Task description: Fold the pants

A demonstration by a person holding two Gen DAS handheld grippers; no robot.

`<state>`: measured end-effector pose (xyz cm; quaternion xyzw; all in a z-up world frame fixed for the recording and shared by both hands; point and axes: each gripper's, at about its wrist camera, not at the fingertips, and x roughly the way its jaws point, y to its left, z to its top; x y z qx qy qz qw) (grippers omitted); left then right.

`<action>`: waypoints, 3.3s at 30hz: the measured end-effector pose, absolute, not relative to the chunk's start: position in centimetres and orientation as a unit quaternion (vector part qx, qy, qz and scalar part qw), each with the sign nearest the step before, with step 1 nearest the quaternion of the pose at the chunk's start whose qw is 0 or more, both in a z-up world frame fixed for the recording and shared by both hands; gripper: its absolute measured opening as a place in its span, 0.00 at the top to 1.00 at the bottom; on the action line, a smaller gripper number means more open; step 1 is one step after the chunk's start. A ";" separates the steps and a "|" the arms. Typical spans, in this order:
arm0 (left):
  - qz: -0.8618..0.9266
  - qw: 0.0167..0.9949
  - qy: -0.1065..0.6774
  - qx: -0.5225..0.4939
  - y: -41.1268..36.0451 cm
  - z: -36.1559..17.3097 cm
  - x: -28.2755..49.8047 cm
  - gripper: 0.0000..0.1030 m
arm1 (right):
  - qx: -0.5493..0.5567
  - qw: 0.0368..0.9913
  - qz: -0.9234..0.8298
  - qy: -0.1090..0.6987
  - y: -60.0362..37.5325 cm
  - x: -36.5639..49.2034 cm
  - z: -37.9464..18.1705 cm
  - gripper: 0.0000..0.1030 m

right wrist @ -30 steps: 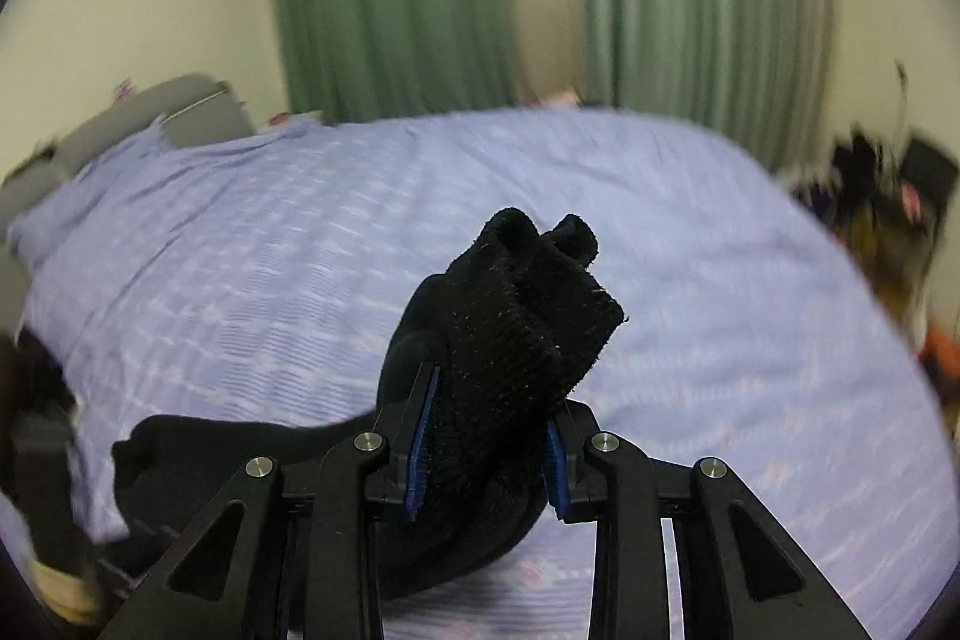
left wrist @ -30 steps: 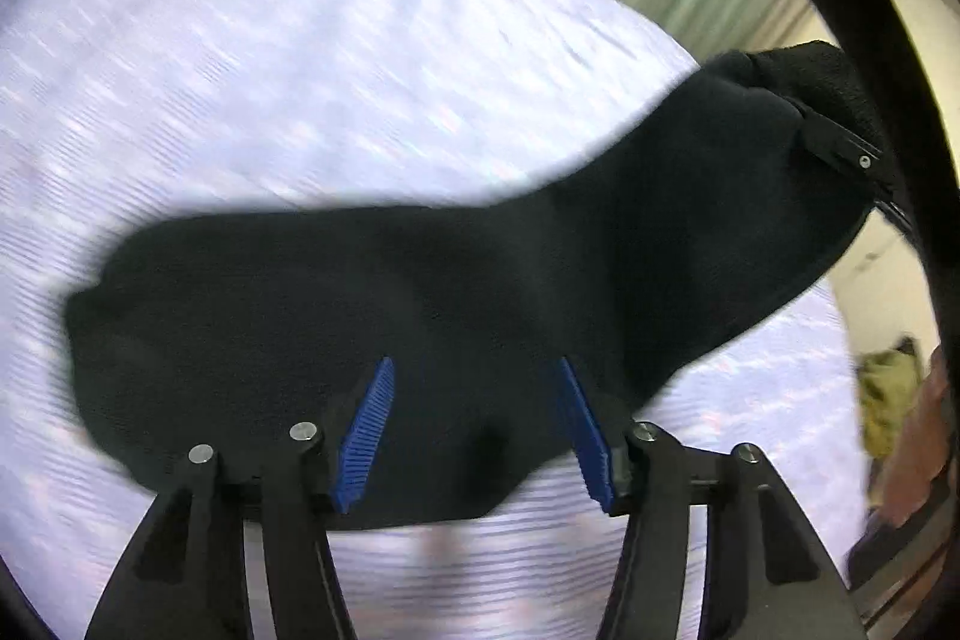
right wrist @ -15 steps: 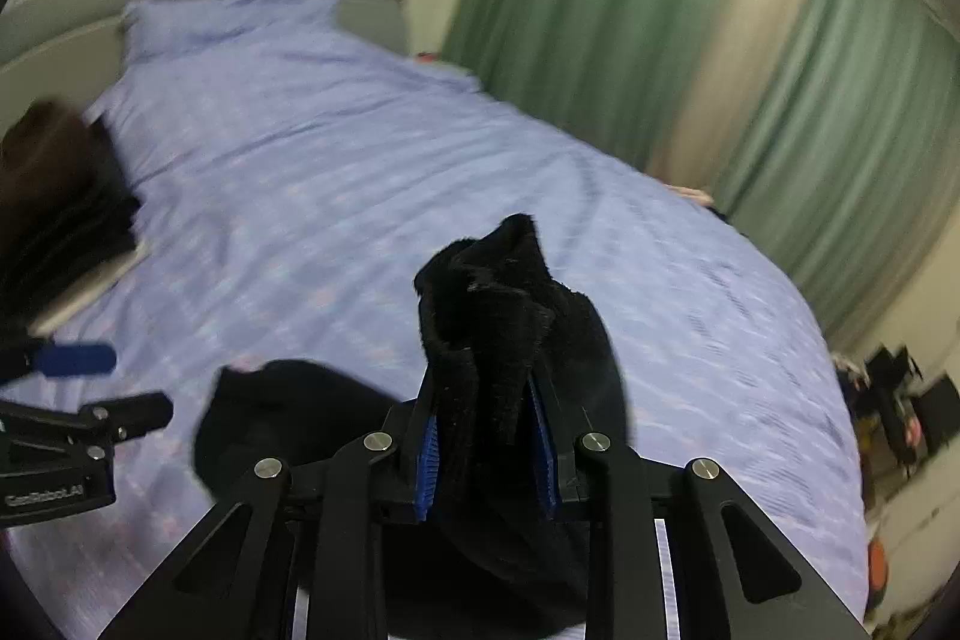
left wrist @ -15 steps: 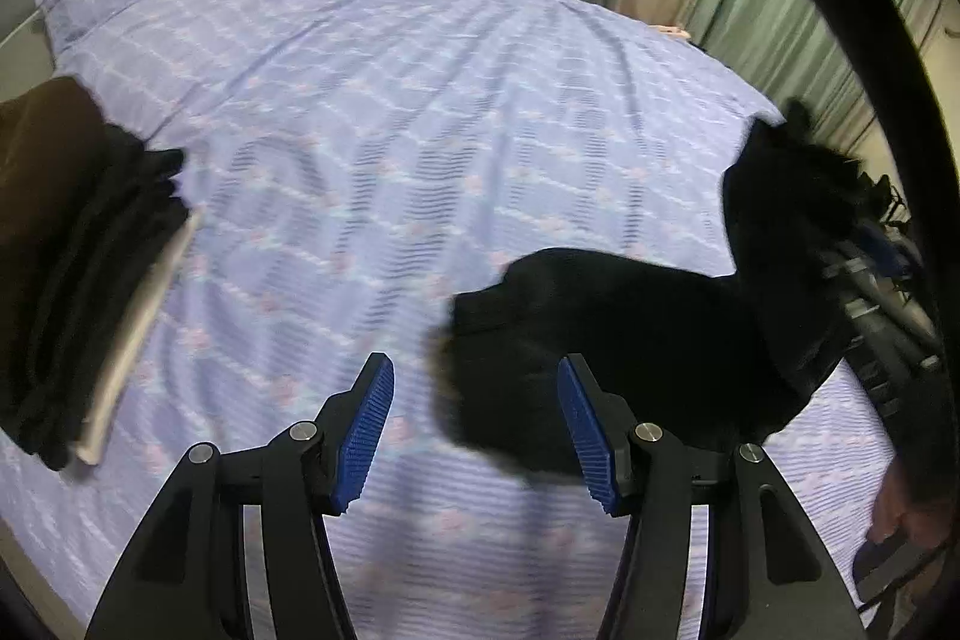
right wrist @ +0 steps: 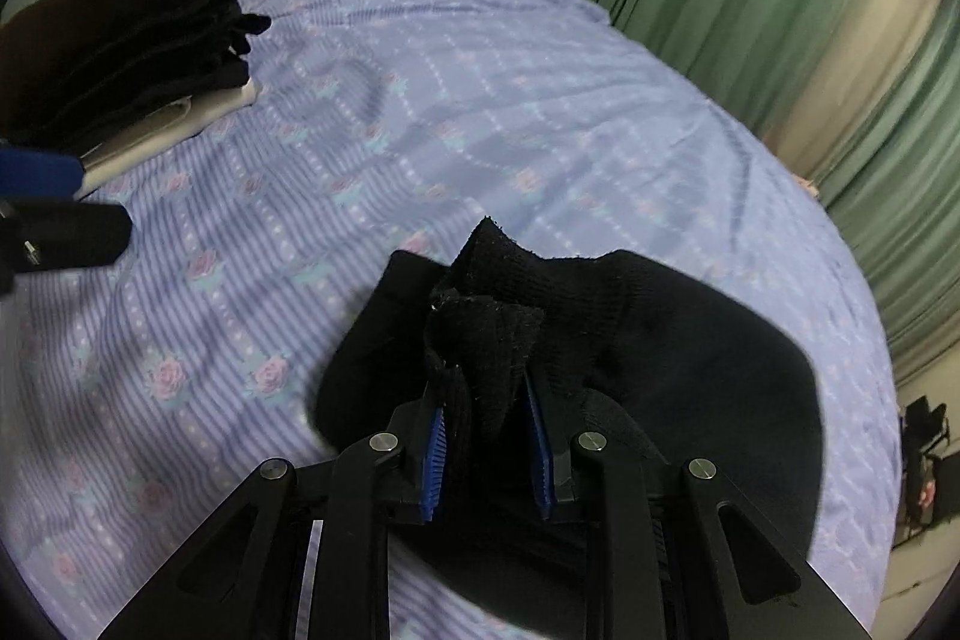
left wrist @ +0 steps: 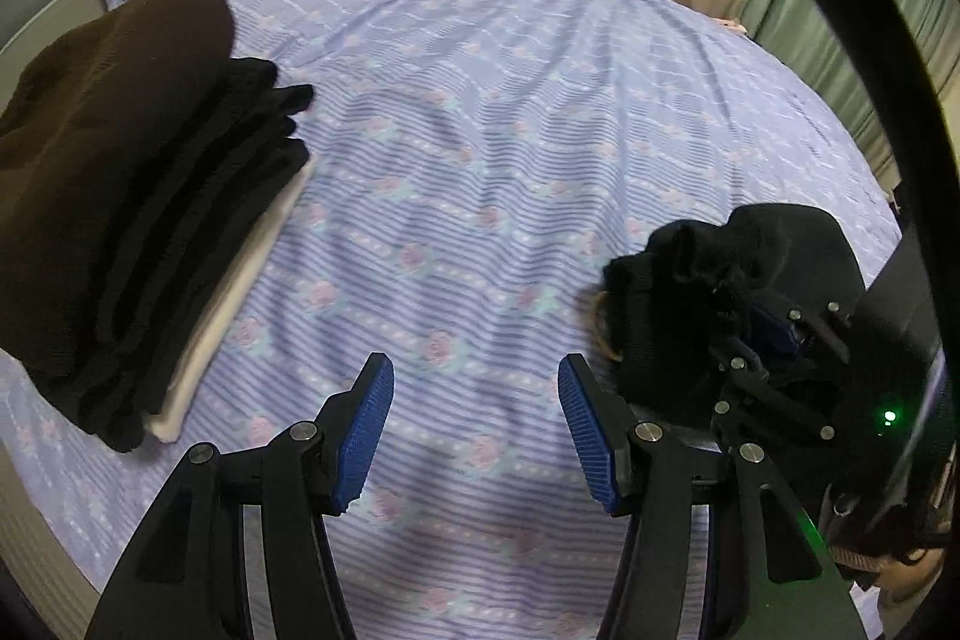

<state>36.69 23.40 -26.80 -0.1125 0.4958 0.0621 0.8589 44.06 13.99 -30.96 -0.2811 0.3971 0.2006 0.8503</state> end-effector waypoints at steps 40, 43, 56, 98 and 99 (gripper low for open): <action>-0.003 0.729 0.523 -0.443 15.8 -33.5 44.8 0.20 | 0.011 0.874 0.122 0.471 -8.0 44.0 -31.5 0.48; -0.010 0.726 0.512 -0.458 16.0 -33.1 44.4 0.20 | 0.003 0.869 0.117 0.481 -8.0 44.8 -32.4 0.55; -0.005 0.693 0.517 -0.503 14.7 -34.4 45.9 0.46 | -0.008 0.872 0.112 0.477 -7.7 44.6 -32.4 0.58; -0.043 0.814 0.530 -0.235 16.8 -32.3 43.4 0.34 | 0.074 0.864 0.117 0.484 -8.4 47.8 -32.4 0.33; -0.046 0.813 0.531 -0.235 16.8 -32.4 43.5 0.33 | 0.081 0.860 0.116 0.490 -8.6 47.9 -33.0 0.33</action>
